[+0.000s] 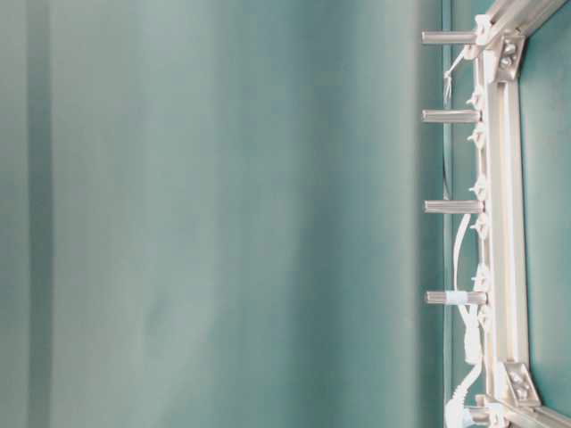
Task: Insert the wire through the string loop located on the right side.
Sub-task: 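Pull the plug leftward with the left gripper, drawing cable through loop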
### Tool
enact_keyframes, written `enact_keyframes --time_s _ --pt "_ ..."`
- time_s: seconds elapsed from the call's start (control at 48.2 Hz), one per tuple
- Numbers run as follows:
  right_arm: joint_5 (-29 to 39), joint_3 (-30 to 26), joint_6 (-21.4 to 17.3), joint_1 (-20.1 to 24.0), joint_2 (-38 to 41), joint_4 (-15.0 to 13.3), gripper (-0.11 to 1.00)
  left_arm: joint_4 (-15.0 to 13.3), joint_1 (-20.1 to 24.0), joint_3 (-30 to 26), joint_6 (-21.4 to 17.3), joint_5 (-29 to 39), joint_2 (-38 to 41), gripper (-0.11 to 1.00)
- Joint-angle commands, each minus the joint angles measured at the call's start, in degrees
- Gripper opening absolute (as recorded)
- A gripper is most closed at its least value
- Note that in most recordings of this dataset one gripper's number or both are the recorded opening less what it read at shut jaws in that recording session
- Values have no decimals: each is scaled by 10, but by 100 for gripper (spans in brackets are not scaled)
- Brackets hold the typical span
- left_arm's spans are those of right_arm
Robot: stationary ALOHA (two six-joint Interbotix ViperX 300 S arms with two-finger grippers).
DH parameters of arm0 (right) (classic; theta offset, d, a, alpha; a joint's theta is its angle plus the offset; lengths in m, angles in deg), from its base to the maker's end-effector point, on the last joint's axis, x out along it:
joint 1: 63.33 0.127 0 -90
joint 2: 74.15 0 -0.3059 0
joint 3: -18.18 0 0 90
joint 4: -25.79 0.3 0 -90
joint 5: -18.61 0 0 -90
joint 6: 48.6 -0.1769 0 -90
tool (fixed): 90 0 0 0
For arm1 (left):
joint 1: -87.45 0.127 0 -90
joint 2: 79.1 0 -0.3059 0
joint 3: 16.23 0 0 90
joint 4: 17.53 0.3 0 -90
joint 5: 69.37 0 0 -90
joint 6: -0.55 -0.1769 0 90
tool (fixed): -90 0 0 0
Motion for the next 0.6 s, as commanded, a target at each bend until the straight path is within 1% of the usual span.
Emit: enact_keyframes --time_s 0.0,0.125,0.311,0.374,0.581 --pt "-6 -4 -1 -1 -2 -2 93 -1 -4 -2 5 4 -8 22" --pt "-6 -4 -1 -1 -2 -1 93 0 -2 -3 4 9 -4 22" --pt "-7 -3 -1 -1 -2 -1 93 0 -2 -4 5 37 -2 22" --pt "-6 -2 -1 -1 -2 -1 93 1 -2 -1 0 39 -3 22" --pt "-6 -2 -1 -1 -2 -2 93 1 1 -4 4 39 -11 23"
